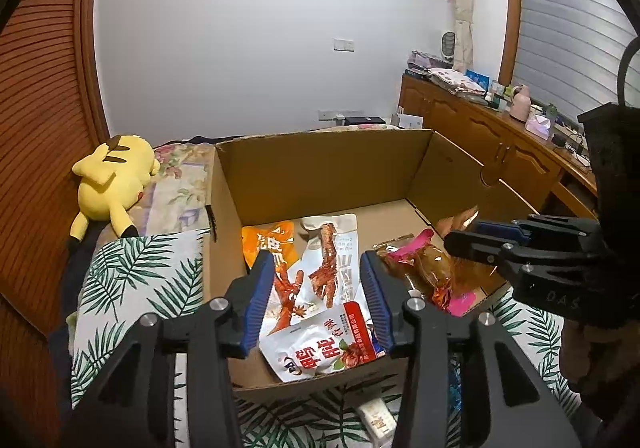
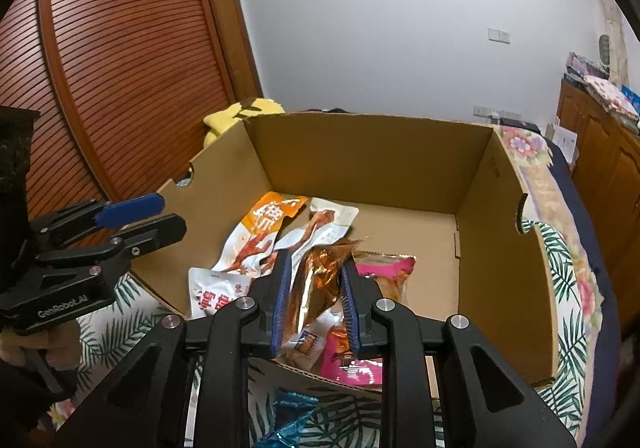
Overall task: Organize snacks
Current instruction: 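Carry both snacks over the box and open both tools to drop them inside, then withdraw both open tools from the box toward the remaining snacks on the bed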
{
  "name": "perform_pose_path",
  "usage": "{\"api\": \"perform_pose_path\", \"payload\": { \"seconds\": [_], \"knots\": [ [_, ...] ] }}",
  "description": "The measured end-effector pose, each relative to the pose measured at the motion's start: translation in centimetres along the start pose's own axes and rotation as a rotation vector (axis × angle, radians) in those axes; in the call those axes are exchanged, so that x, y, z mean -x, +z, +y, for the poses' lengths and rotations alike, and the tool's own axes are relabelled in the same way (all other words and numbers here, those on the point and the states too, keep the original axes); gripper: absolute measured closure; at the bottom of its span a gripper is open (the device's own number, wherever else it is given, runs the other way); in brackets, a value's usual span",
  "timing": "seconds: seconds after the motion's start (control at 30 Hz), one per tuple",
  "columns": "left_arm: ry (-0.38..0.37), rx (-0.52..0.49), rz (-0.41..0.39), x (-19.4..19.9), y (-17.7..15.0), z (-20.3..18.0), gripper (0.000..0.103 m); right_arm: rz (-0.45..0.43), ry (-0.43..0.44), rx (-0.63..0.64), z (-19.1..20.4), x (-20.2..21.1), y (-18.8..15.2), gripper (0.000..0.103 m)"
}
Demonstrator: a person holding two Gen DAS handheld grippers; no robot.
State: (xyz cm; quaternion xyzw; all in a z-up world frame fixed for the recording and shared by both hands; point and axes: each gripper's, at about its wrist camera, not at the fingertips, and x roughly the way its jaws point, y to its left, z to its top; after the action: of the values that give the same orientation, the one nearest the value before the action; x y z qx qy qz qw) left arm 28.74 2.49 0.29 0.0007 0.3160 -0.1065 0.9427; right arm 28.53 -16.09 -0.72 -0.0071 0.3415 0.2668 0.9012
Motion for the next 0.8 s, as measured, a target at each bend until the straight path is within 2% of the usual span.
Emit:
{"api": "perform_pose_path", "payload": {
  "seconds": [0.1,0.3,0.53,0.77,0.8],
  "knots": [
    [0.002,0.000,-0.002,0.4,-0.1,0.1,0.057,-0.003,-0.001,0.000,0.1,0.0,0.0,0.073],
    [0.005,0.000,-0.013,1.4,-0.2,0.2,0.056,-0.040,-0.011,-0.005,0.4,1.5,-0.1,0.072],
    [0.001,-0.002,-0.036,3.7,-1.0,0.1,0.055,-0.099,0.005,0.002,1.8,5.7,-1.3,0.072],
    [-0.006,-0.019,-0.040,5.9,-3.0,-0.3,0.055,-0.076,0.008,0.028,3.5,7.4,-4.0,0.068],
    [-0.007,-0.018,-0.040,6.1,-3.2,-0.2,0.054,-0.071,0.004,0.030,3.7,7.4,-4.4,0.064]
  ]
}}
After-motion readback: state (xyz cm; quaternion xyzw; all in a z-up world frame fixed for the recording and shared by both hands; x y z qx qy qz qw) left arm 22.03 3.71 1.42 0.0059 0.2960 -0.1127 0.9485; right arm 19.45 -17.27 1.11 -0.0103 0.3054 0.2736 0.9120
